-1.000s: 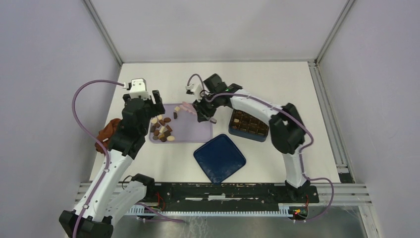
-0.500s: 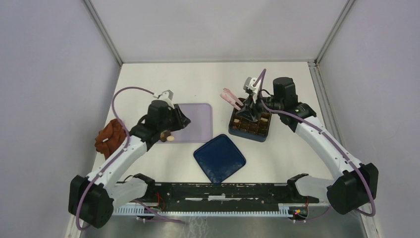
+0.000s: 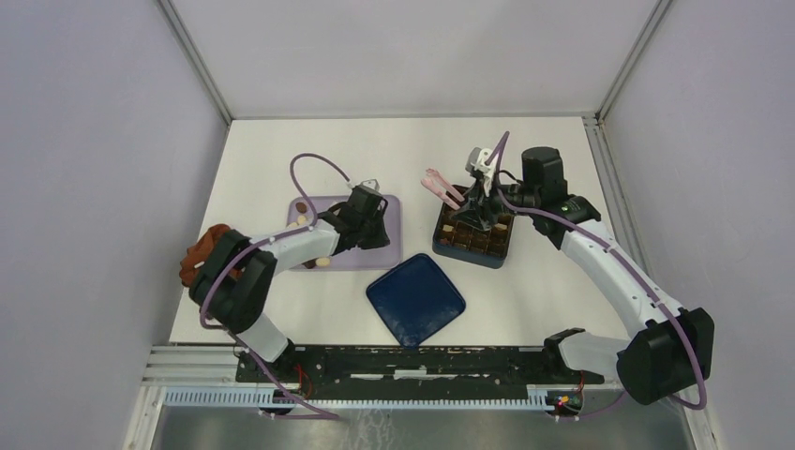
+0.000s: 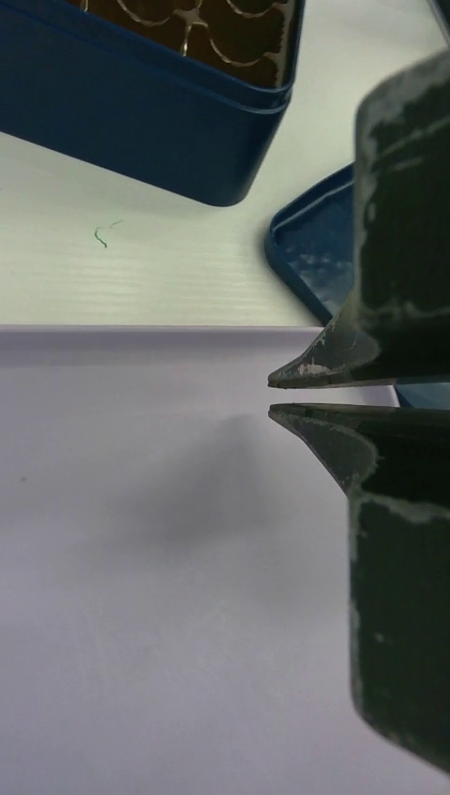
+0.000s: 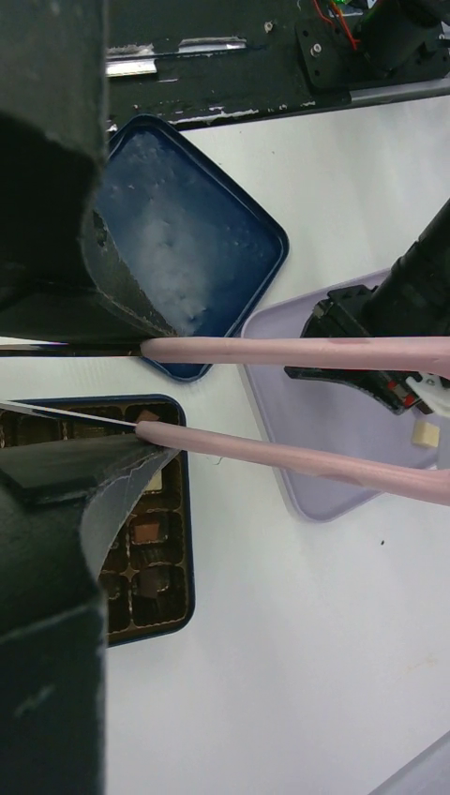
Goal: Pack the chocolate
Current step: Move the plate to the center of the board.
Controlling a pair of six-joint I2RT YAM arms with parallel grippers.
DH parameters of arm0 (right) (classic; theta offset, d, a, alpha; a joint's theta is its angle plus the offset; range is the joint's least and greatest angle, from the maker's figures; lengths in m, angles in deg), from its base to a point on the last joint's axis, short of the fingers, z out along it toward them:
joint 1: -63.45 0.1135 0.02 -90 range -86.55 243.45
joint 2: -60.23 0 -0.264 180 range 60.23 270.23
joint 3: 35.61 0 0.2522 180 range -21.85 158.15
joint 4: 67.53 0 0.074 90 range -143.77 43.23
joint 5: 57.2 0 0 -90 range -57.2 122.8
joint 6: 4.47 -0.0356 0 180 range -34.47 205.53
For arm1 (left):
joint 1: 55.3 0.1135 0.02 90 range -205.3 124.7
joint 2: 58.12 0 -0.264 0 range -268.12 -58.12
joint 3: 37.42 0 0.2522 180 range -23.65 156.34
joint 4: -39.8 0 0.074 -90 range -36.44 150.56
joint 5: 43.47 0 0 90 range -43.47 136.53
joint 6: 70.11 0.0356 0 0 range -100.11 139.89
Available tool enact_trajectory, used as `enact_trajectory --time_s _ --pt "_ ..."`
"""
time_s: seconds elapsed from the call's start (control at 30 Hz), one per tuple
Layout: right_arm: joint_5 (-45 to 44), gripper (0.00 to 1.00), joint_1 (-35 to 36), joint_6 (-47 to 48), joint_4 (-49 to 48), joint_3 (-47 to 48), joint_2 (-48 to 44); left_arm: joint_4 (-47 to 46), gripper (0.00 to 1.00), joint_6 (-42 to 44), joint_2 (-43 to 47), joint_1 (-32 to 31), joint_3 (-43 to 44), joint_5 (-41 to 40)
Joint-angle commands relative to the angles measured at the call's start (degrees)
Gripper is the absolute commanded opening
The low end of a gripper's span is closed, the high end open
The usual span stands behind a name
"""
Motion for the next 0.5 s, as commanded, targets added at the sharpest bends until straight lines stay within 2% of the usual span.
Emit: enact_trajectory --time_s 0.0,0.47 --pt "1.9 0.41 -0.7 1.4 -1.7 0.0 -1.9 -2.2 0.16 -0.6 -4.9 -1.8 5.1 -1.6" --pt "2.8 0.41 -2.2 1.7 -0.9 0.2 -1.8 -4.3 0.16 -2.4 -13.6 -7.0 9.5 0.9"
